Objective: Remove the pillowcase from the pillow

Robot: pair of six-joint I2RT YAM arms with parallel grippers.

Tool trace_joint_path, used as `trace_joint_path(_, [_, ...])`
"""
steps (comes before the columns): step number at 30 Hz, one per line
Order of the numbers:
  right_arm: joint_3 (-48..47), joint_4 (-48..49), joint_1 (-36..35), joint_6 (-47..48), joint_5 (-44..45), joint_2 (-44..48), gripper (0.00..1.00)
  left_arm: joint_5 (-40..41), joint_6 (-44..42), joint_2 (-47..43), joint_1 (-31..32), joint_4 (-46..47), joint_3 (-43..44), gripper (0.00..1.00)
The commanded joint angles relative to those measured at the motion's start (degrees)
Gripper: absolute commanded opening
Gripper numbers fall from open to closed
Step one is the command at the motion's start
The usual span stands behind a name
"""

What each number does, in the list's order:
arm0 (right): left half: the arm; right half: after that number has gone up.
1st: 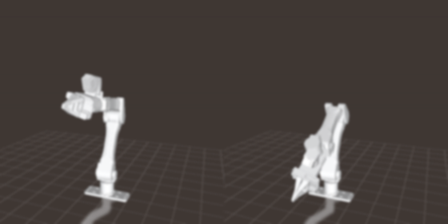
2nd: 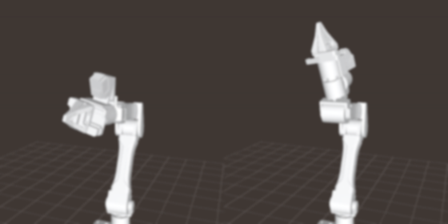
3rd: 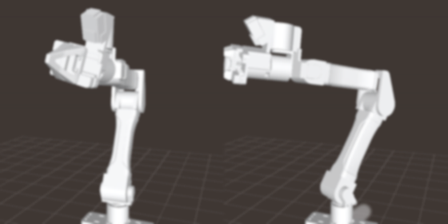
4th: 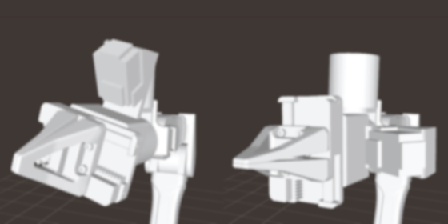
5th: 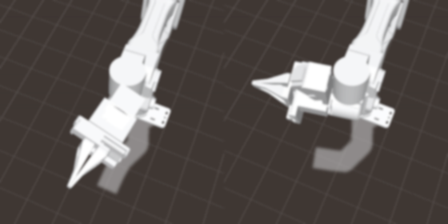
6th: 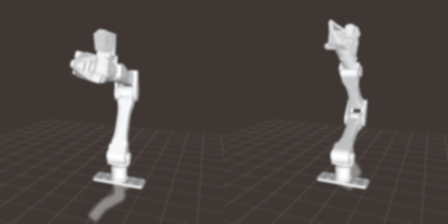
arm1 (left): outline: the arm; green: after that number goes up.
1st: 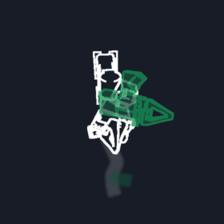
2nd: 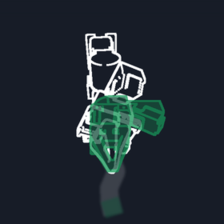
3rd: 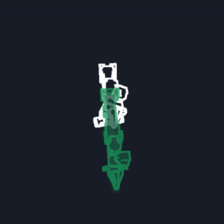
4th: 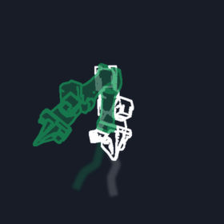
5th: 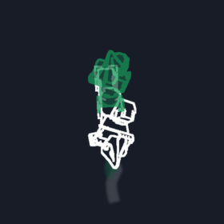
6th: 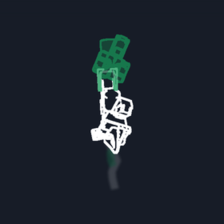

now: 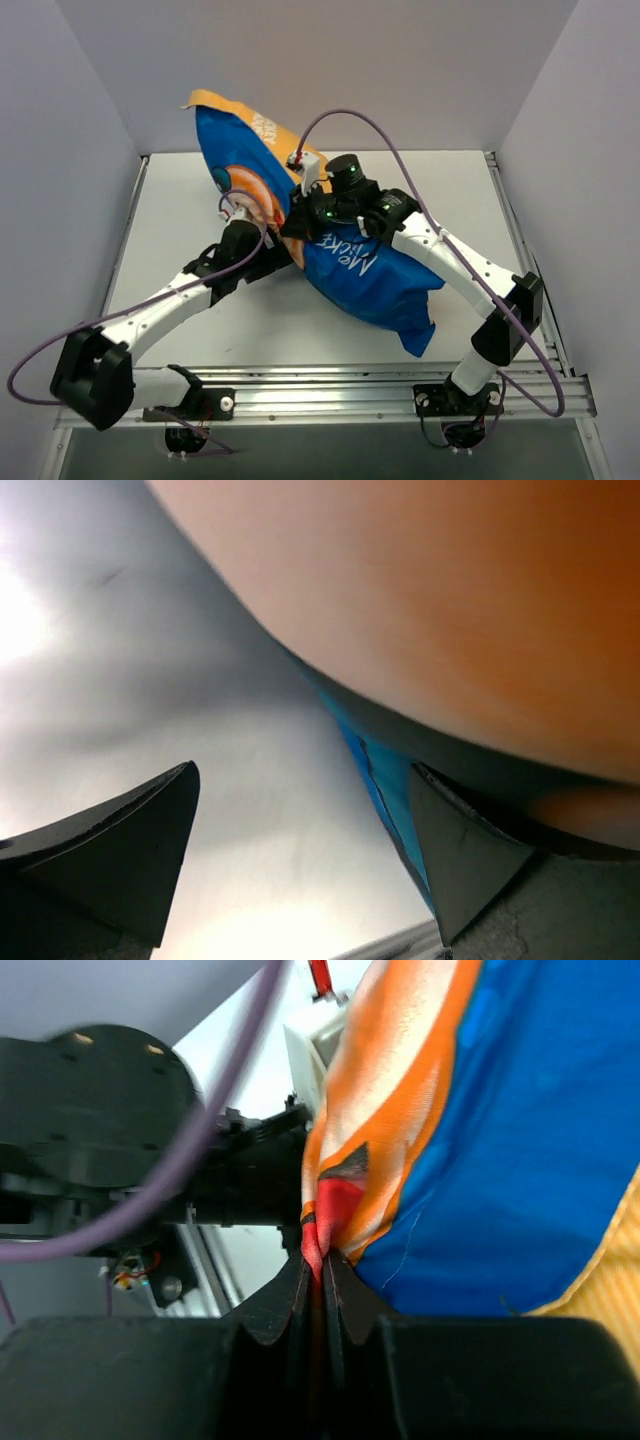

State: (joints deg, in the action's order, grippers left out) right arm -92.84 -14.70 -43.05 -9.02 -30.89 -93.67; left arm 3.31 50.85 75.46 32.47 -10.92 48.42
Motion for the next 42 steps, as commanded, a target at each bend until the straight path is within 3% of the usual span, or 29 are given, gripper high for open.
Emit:
trace_joint_path(1, [5.27,7.48,-6.25,-4.51,-7.34,-1.34,0.00,2.66,2.15,-14.61,0.14,-1.60,-1.83,0.94])
trace_joint_path(5, [10.48,12.58,-6.87,-8.29,-5.50,-3.09,0.00,9.51,3.38,-28.77,-0.12,-18.67,-1.85,0.94])
trace_joint_path(9, [7.68,12.77,-8.36,-9.18,-5.32,-5.03,0.05,14.87,5.31,-39.49,-0.21,-33.44,2.62,0.94])
trace_joint_path(12, [0.05,8.74,-10.56,-6.81,-6.02,-7.40,0.30,17.43,6.54,-42.66,-0.39,-43.54,6.66,0.94])
trace_joint_path(13, [-2.32,7.24,-11.18,-6.02,-6.19,-8.10,0.46,18.56,6.72,-43.11,-0.39,-44.88,7.73,0.94])
trace_joint_path(16, [-10.07,3.10,-12.94,-4.08,-6.72,-9.60,0.66,20.06,6.72,-43.91,-0.39,-48.49,10.98,0.94])
trace_joint_path(18, [-13.32,2.13,-13.38,-3.82,-6.55,-8.90,0.71,21.82,6.37,-43.91,-0.39,-50.42,12.56,0.94])
trace_joint_path(20, [-14.21,1.52,-13.38,-3.73,-3.75,-7.68,0.77,23.40,5.75,-43.73,-0.39,-51.04,14.32,0.94])
trace_joint_path(26, [-11.41,-4.89,-11.19,-3.11,19.54,-0.74,0.89,22.10,1.01,-40.84,-0.39,-47.98,15.47,0.94])
trace_joint_path(31, [4.01,-6.22,-6.53,-9.16,32.80,7.26,0.91,16.29,-2.16,-33.81,-0.39,-42.35,12.75,0.94])
trace_joint_path(35, [16.94,-5.60,-1.79,-13.38,34.23,16.13,0.91,14.62,-0.93,-29.41,-0.56,-34.46,7.66,0.94])
trace_joint_path(42, [31.99,-8.68,-1.51,-15.59,31.78,30.20,0.91,13.91,1.10,-16.61,-1.96,-20.48,2.29,0.94])
